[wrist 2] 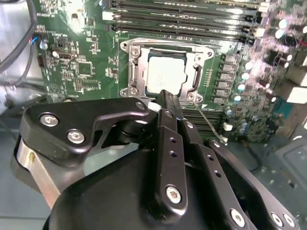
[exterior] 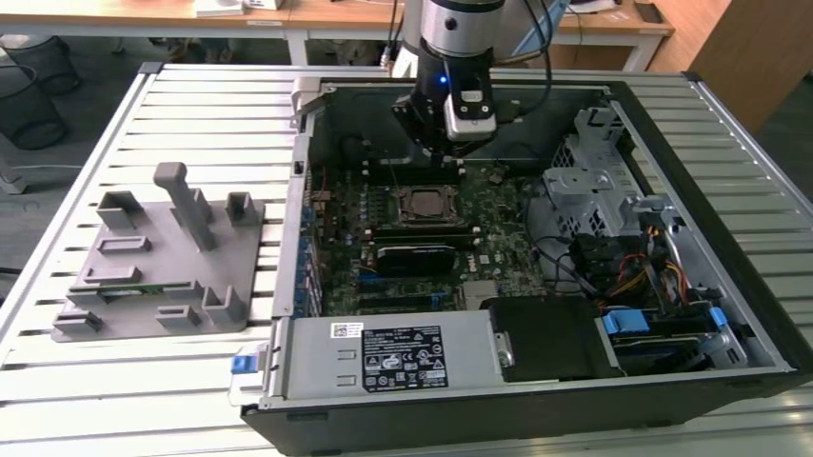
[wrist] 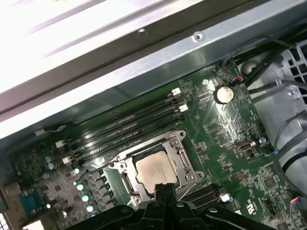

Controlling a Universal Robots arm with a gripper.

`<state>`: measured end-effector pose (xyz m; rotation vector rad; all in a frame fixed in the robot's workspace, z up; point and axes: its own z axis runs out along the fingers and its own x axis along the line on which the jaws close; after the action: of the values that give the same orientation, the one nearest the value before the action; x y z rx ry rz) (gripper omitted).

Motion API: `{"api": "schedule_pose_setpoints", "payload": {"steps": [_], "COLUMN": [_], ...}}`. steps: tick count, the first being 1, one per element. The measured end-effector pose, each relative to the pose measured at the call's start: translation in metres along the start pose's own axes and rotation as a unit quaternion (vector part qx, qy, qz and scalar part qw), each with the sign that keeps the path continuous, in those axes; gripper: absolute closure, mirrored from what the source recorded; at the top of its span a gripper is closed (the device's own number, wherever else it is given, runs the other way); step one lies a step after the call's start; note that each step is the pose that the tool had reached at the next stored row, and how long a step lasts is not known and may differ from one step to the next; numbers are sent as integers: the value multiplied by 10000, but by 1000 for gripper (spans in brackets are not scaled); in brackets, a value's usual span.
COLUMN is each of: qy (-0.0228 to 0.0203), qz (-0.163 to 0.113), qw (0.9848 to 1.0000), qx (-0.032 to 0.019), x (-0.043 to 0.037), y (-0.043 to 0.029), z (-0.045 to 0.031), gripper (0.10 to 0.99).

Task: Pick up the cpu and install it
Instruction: 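Install the first cpu locking lever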

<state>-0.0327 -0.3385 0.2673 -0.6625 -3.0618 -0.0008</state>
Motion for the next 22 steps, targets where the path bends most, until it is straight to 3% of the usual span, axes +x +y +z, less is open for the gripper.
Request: {"api": "schedule_pose_setpoints", "payload": {"steps": [5,10,12,17,22], "qy": [-6,-79,-87,-86,-85], "qz": [-387,-656,-784,-1234,-1669], "qw": [9993,9978,9969,9923,9859], "qx": [2,-24,-27,-28,-29], "x": [0,0,0,0,0], "y": [0,0,0,0,0], "z": [0,12,14,19,22], "gripper": [980,980,980,980,980]}}
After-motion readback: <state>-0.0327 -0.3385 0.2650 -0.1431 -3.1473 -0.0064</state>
